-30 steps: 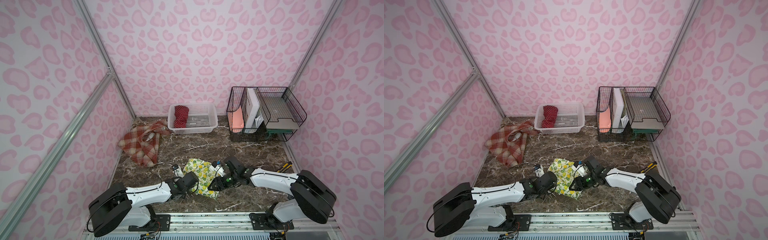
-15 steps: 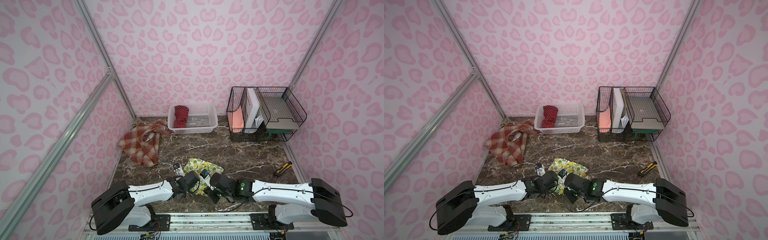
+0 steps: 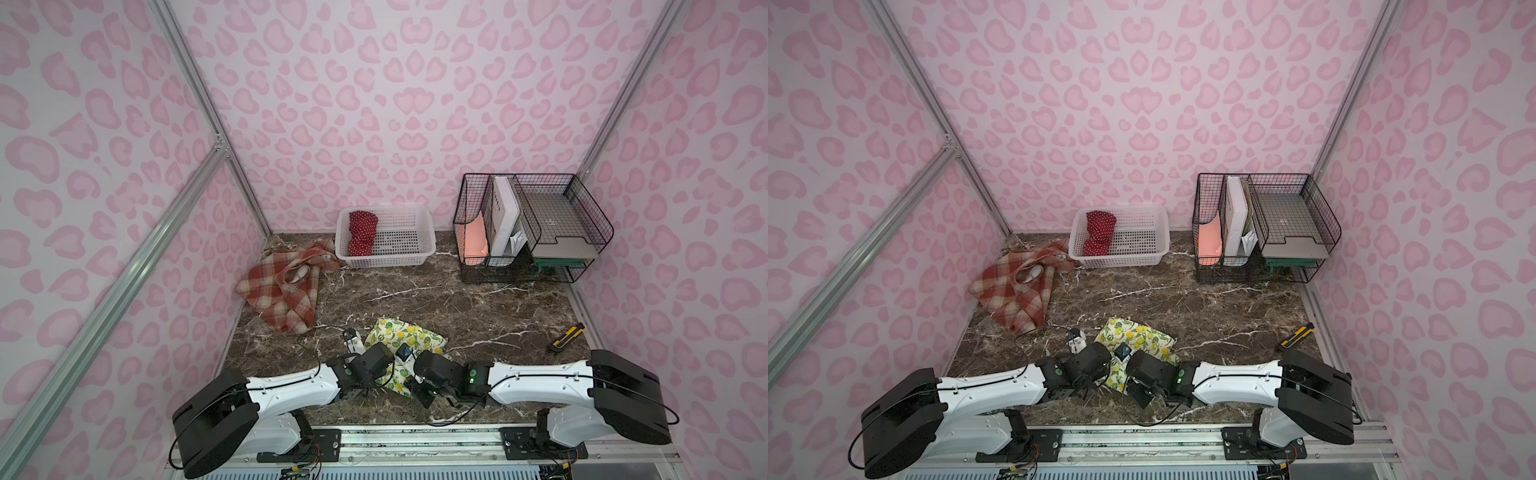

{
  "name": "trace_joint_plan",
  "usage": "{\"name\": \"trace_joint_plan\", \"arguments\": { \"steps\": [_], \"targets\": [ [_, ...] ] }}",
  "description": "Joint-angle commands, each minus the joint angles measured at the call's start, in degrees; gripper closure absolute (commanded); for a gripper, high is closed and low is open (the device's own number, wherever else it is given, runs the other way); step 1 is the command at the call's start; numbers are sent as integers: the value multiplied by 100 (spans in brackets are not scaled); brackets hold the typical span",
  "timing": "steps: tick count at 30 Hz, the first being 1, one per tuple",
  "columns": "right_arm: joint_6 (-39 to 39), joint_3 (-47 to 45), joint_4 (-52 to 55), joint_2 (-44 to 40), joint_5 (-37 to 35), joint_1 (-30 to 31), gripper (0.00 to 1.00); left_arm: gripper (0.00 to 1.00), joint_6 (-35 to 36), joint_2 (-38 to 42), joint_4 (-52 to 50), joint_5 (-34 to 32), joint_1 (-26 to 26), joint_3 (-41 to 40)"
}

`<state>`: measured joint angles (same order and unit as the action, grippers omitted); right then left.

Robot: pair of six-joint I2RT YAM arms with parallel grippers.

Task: Roll up the skirts
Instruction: Roll the skirt at the center of the board.

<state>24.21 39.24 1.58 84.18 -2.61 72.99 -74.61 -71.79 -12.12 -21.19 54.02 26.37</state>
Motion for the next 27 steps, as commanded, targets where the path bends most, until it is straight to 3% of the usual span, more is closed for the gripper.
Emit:
{"name": "trace_joint_plan", "arguments": {
  "steps": [1,3,10,16,20,25,27],
  "targets": [
    [-26,-57,-149,273,105,-17,77,100,155,33,-642,210,-32,-44],
    [-66,-83,-171,505,-1,-20,73,100,179,50,-637,228,-32,-39],
    [-193,-70,-43,835,-369,138,40,100,253,185,-629,289,-91,-145],
    [170,219,694,1021,-1467,466,36,100,460,209,-512,422,-211,-147],
    [513,417,1220,1391,-2000,603,46,100,541,268,-511,498,-284,-156],
    [597,610,1503,1856,-2093,759,87,100,659,405,-522,666,-450,-159],
    [517,623,1495,1915,-1903,747,98,100,712,499,-623,703,-535,-130]
  ]
}}
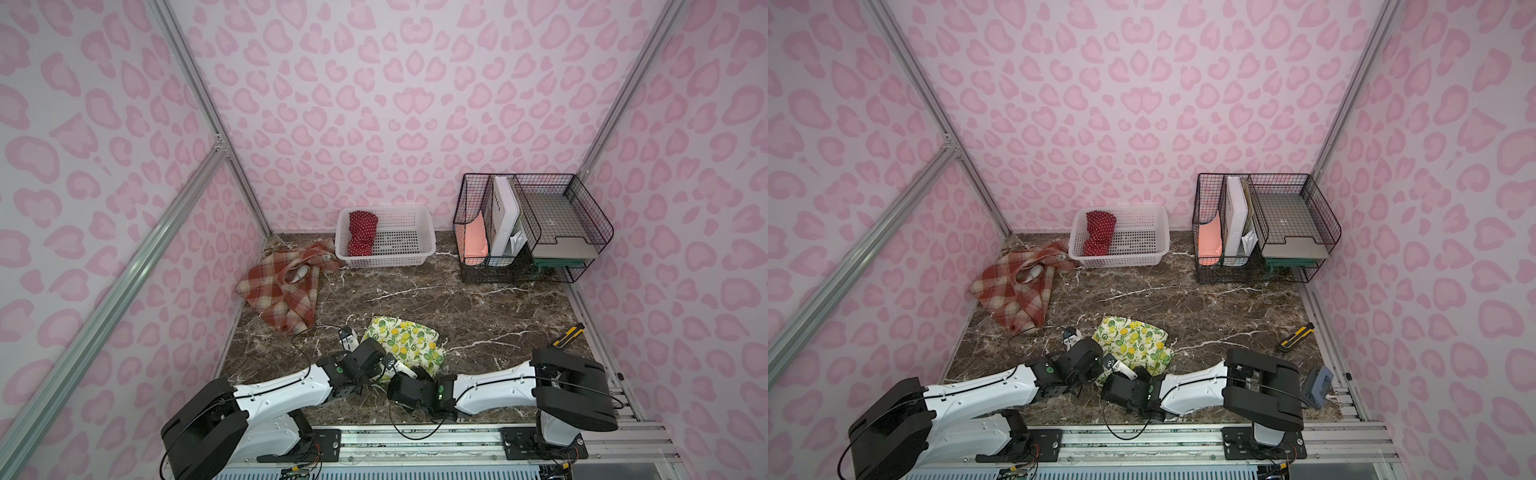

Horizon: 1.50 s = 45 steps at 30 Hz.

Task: Roll up the skirts
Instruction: Roll the skirt at the center of the board.

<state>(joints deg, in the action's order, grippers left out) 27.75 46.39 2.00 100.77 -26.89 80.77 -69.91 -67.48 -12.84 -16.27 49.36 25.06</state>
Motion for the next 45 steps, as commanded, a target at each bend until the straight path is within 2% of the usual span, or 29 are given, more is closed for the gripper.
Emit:
{"name": "trace_joint_plan", "arguments": {
  "steps": [1,2,4,6,7,10,13,16,19,25,27,33,42,44,45],
  "targets": [
    [115,-74,1452,229,698,-43,100,100,260,137,-655,209,-125,28],
    [54,-78,1421,178,966,-78,100,94,288,213,-734,220,-179,48],
    [-31,-131,1196,-104,2126,-358,100,58,329,432,-1013,201,-309,129],
    [43,-280,788,-494,3477,-799,100,44,404,701,-1320,129,-402,225],
    [154,-359,544,-681,4202,-1037,100,42,460,845,-1480,80,-424,281],
    [564,-386,-20,-936,5719,-1657,100,40,508,1354,-1825,-52,-440,367],
    [854,-251,-427,-712,6846,-2176,100,37,574,1873,-1855,-38,-437,291],
    [1174,-205,-1066,-230,7727,-2574,100,33,698,2055,-1753,135,-442,254],
    [1394,-285,-1599,385,8279,-2899,100,34,715,1939,-1698,283,-431,263],
    [2468,-1023,-3502,740,8931,-3400,100,33,715,1677,-1243,395,-357,196],
    [2619,-1080,-3732,729,8983,-3434,100,33,684,1500,-1097,382,-309,225],
    [2298,-968,-3247,829,8857,-3531,100,32,548,972,-504,250,-58,340],
    [2105,-1101,-3119,755,8796,-3647,100,32,329,-615,26,414,170,358],
    [2064,-1151,-3083,751,8756,-3660,100,36,365,-905,13,401,163,440],
    [2009,-1170,-3029,744,8722,-3659,100,42,392,-1046,-47,384,170,530]
  ]
}}
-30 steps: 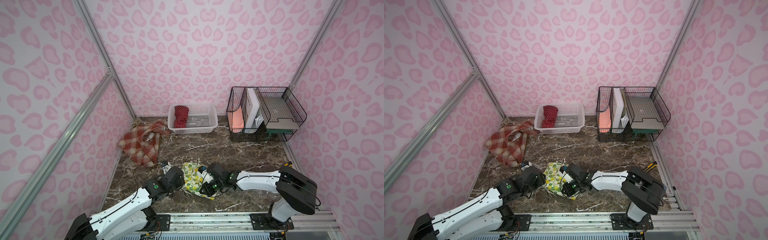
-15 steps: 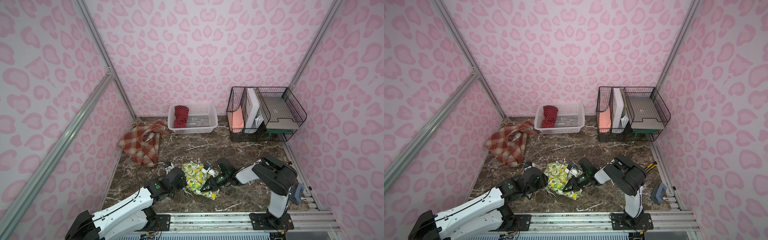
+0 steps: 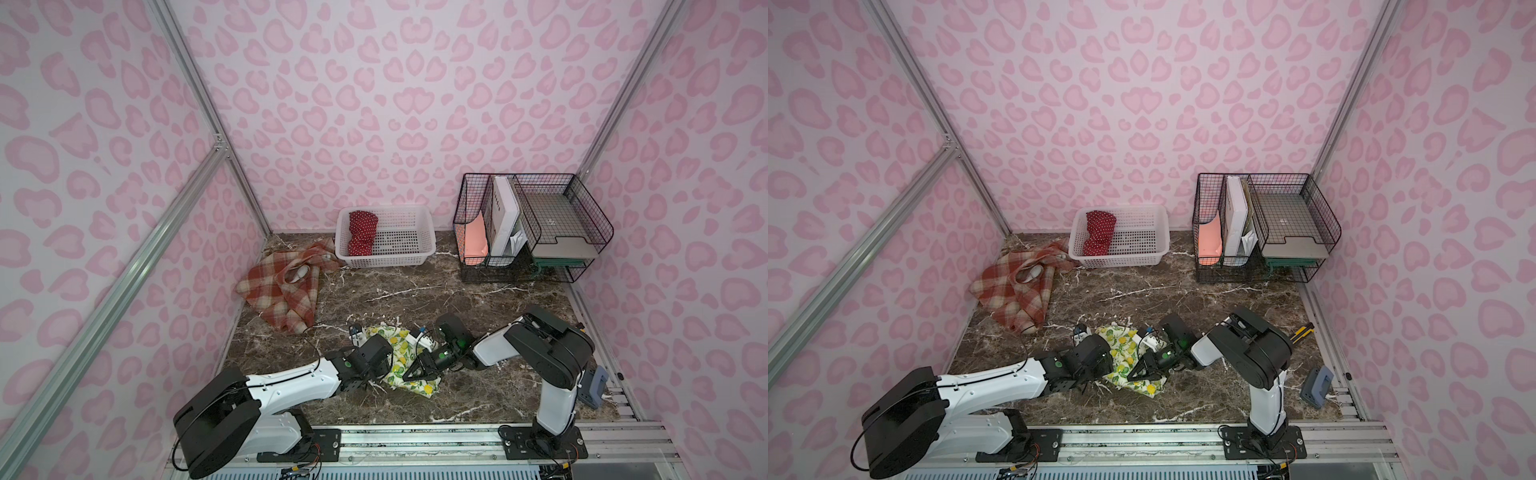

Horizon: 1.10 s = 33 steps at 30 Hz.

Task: Roll up the skirts
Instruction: Roll the skirt at the center of the board.

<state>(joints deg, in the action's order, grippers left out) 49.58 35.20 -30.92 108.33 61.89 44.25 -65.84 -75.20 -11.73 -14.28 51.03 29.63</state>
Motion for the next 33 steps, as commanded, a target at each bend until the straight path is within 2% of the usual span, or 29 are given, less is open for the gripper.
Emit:
{"name": "trace_joint_plan", "arguments": {
  "steps": [1,2,3,4,5,7,11,13,17,20,24,27,30,33],
  "targets": [
    [-213,-95,306,-30,-201,-6,100,58,-3,-403,-254,167,4,172],
    [-287,-116,403,-44,-260,-4,100,73,0,-503,-328,148,-4,241],
    [-393,-129,549,-89,-337,-11,93,90,8,-589,-410,124,0,314],
    [-526,-144,782,-161,-500,-7,83,100,35,-668,-470,120,-5,374],
    [-724,-153,1077,-276,-733,11,71,100,44,-745,-592,114,-4,432],
    [-1006,-171,1627,-559,-1149,39,58,100,103,-827,-715,138,-4,504],
    [-1509,-180,2831,-1543,-2292,170,47,100,166,-865,-989,169,0,544],
    [-1651,-135,3472,-2147,-3083,326,47,100,203,-849,-1087,179,-9,544],
    [-1812,252,4808,-3357,-5180,1064,46,100,239,-873,-1127,222,-5,568],
    [-1824,353,5067,-3840,-6106,1524,46,100,278,-935,-1114,249,-4,610],
    [-2120,173,4460,-3954,-6400,2103,47,100,311,-996,-1094,295,-5,650],
    [-2407,70,3898,-3773,-6951,2667,50,100,303,-995,-1015,352,-5,606],
    [-2518,211,3624,-3669,-7727,3223,58,100,318,-1052,-1033,401,-14,640],
    [-2599,186,3291,-3754,-7718,3463,70,100,341,-1107,-1037,457,-37,664]
  ]
}}
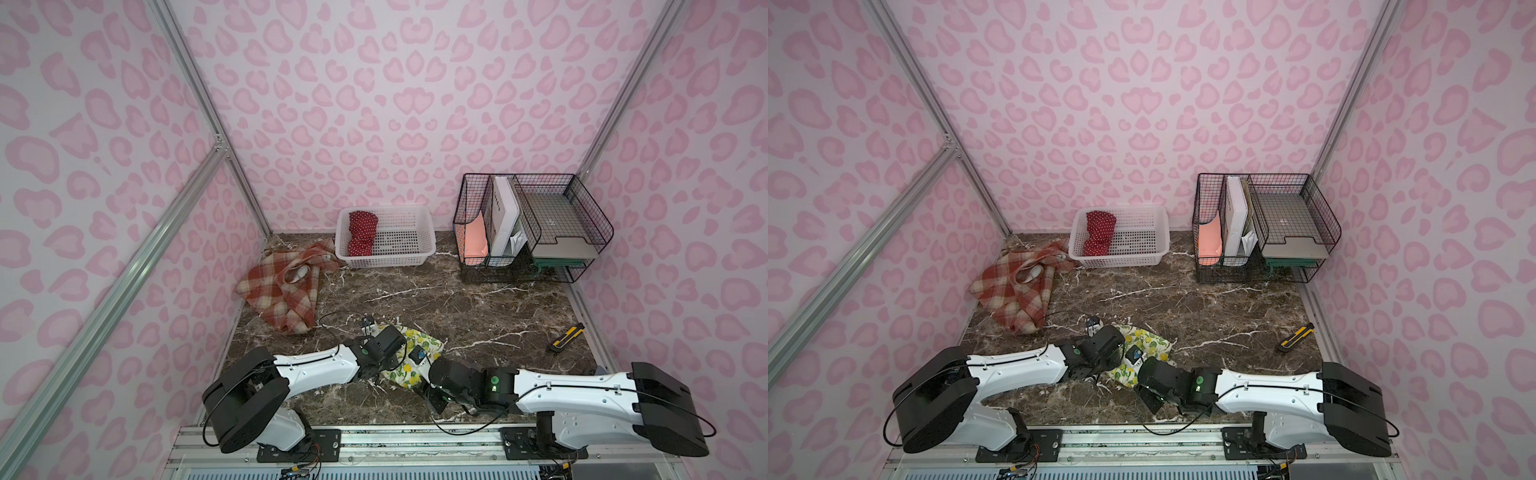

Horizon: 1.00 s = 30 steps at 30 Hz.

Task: Roll up the skirts
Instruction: Roll the skirt at the center of the board.

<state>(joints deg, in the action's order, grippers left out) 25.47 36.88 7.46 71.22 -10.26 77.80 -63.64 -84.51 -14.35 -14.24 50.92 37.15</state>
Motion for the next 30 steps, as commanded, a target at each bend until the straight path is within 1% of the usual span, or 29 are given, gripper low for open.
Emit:
{"name": "trace_joint_plan", "arguments": {
  "steps": [1,4,8,9,10,12,13,14,17,19,22,24,26,27,28,30],
  "targets": [
    [-174,20,-547,10,-526,104,73,100,134,-186,-767,466,-36,-76],
    [-293,98,-441,254,-579,118,76,100,155,-213,-768,481,-46,-55],
    [-441,93,-571,426,-486,74,75,100,158,-233,-727,527,-66,-67],
    [-476,75,-620,502,-492,61,73,100,149,-224,-720,525,-64,-71],
    [-505,59,-640,582,-558,54,70,100,147,-207,-705,532,-64,-89],
    [-628,19,-717,770,-686,60,49,100,148,-170,-693,536,-73,-103],
    [-651,45,-680,909,-808,43,41,100,150,-148,-705,537,-73,-111],
    [-675,92,-606,1093,-957,44,37,100,157,-115,-710,536,-73,-111],
    [-611,135,-534,1523,-1144,48,31,100,160,15,-683,566,-99,-185],
    [-478,287,-322,1888,-1138,25,29,100,159,138,-652,589,-121,-274],
    [-182,412,-158,2290,-1264,34,31,100,225,369,-556,655,-164,-412],
    [-21,498,-52,2503,-1316,35,34,100,271,502,-481,726,-202,-507],
    [6,568,42,2700,-1234,39,47,100,371,582,-465,807,-257,-536],
    [38,627,117,2810,-1186,41,57,100,438,614,-437,878,-287,-554],
    [54,666,187,2888,-1120,36,70,100,467,639,-435,926,-311,-557],
    [54,703,257,2973,-918,27,85,100,492,702,-448,947,-355,-577]
  ]
}}
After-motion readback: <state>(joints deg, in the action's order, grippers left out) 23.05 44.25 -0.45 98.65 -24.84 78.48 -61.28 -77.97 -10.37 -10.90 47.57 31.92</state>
